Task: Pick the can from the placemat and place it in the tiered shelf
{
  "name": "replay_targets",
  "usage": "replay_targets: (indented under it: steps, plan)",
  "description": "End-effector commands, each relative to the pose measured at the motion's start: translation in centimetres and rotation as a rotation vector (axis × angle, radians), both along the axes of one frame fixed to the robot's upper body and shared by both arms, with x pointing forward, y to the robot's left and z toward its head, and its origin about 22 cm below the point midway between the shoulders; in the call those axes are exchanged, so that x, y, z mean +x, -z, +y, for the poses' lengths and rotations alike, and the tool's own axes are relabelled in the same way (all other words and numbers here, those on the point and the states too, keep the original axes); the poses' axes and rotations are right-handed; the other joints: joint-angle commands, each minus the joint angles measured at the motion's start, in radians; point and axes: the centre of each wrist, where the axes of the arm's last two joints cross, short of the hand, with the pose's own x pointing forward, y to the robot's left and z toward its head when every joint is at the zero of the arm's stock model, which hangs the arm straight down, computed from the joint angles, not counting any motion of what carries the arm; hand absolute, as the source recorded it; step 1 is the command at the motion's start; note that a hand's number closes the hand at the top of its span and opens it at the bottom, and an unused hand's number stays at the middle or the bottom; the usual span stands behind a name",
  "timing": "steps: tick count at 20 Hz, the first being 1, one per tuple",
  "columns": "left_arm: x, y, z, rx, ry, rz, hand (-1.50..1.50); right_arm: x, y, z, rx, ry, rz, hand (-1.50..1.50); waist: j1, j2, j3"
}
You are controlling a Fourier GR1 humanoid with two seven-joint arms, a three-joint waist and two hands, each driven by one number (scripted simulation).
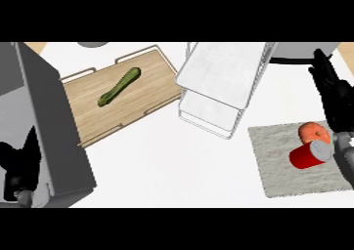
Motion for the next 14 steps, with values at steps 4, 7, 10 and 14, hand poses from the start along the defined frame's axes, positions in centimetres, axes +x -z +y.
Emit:
replay_targets:
  steps: [4, 7, 10, 14]
  plan:
    - [0.3, -1.2, -2.4, 0.004, 0.264, -0.095, 0.00, -3.4, 0.7, -9.4, -0.137, 0.157, 0.075, -1.50, -0.087, 0.020, -0.024]
    - [0.1, -2.2, -3.8, -0.064, 0.345, -0.121, 0.00, -6.4, 0.1, -16.0, -0.561, 0.350, 0.299, -1.50, -0.139, 0.046, -0.036]
    - [-1.3, -1.8, -4.3, -0.066, 0.474, -0.105, 0.00, -7.0, 3.4, -16.0, -0.097, 0.434, 0.185, 1.50, -0.097, 0.023, -0.021]
    - [-1.0, -0.3, -4.2, -0.071, 0.485, -0.103, 0.00, -8.2, 5.8, -14.8, 0.047, 0.172, 0.114, -1.50, -0.095, 0.024, -0.022]
